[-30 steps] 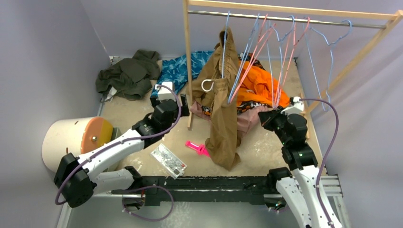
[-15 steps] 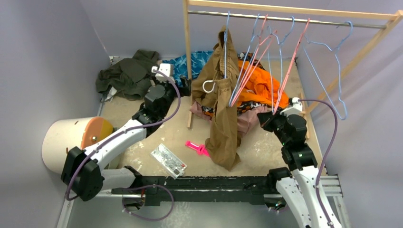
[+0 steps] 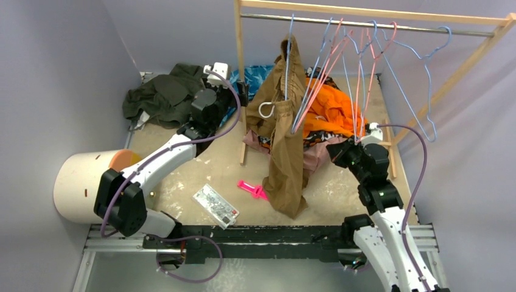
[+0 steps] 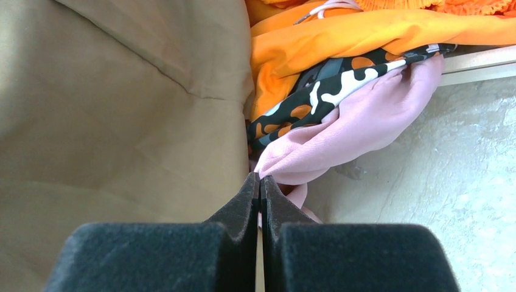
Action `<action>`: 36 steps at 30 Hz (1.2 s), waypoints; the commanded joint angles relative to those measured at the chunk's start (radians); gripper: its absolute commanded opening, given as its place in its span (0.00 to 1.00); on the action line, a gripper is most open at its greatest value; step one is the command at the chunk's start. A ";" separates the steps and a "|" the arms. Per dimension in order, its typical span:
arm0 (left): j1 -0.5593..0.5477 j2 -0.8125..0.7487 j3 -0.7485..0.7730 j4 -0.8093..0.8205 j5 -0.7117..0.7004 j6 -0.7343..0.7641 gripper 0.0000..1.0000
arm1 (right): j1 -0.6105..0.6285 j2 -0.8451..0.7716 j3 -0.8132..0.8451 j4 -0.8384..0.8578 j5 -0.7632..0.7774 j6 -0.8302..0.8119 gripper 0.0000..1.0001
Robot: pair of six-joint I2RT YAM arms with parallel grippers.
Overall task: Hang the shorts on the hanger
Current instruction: Move the shorts from the center of the board.
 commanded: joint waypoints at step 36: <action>-0.094 0.049 0.103 0.000 -0.665 0.145 0.00 | -0.001 -0.039 0.022 0.282 -0.312 -0.093 0.00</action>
